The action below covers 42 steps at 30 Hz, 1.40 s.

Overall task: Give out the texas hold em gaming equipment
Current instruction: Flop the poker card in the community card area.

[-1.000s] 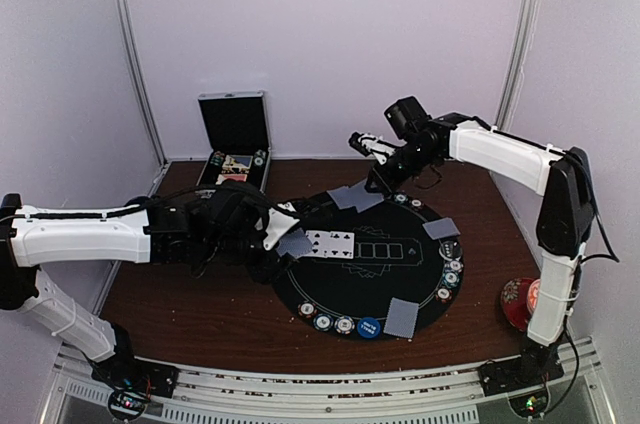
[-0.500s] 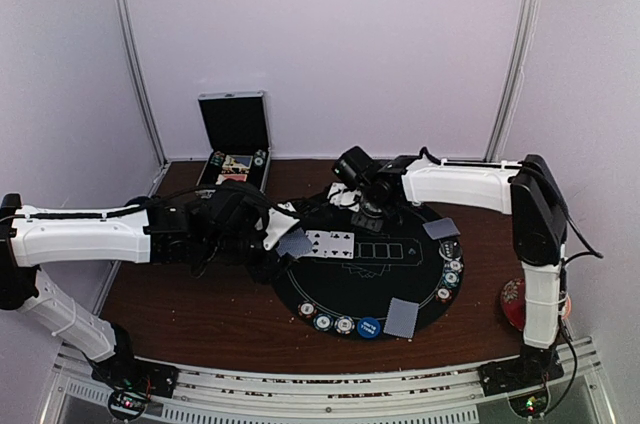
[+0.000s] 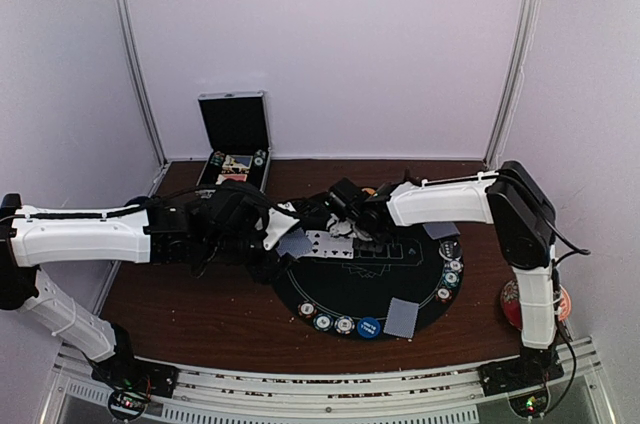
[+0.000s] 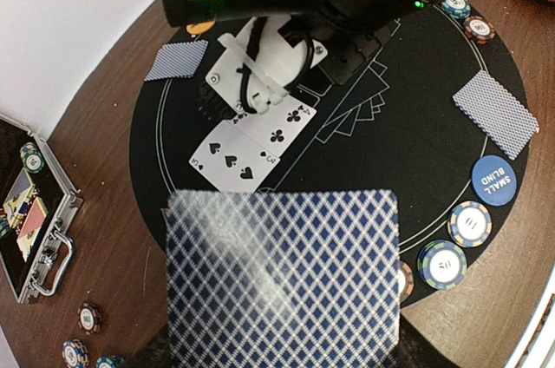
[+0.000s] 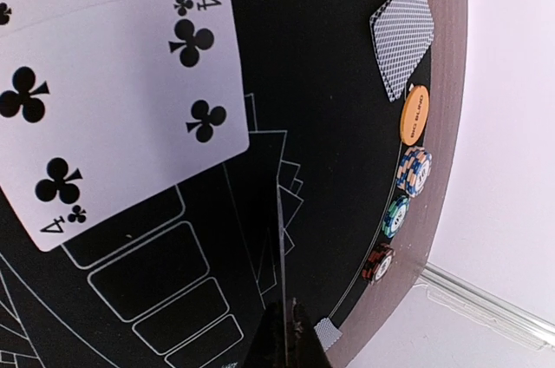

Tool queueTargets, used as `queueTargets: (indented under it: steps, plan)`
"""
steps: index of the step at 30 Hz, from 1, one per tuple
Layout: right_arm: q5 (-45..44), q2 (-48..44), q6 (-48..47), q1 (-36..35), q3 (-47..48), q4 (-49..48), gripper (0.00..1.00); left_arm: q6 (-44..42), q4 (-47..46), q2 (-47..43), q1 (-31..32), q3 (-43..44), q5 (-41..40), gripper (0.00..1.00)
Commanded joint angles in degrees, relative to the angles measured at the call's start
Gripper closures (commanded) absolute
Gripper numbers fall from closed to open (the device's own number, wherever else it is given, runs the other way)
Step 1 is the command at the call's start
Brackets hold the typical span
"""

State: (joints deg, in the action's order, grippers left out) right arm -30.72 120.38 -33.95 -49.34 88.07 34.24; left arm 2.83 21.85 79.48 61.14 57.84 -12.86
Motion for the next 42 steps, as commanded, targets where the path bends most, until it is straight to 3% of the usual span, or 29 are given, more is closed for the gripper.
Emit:
queueTargets:
  steps: [1,29,35,42]
  plan:
    - [-1.0,1.2,-0.9,-0.8,-0.5,-2.1,1.00,-0.5,-3.2,-1.2,0.2,0.8,-0.2,0.35]
    - [3.7,2.1,0.7,-3.3,0.5,1.2,1.00,-0.4,-3.2,-1.3,0.3,0.8,-0.1,0.35]
    - [3.0,2.9,0.9,-3.6,0.4,2.6,0.92,-0.4,-3.2,-1.3,0.3,0.8,-0.1,0.35]
    - [5.0,2.1,0.6,-4.1,0.5,3.5,0.90,-0.5,-3.3,-1.4,0.3,0.8,-0.2,0.35]
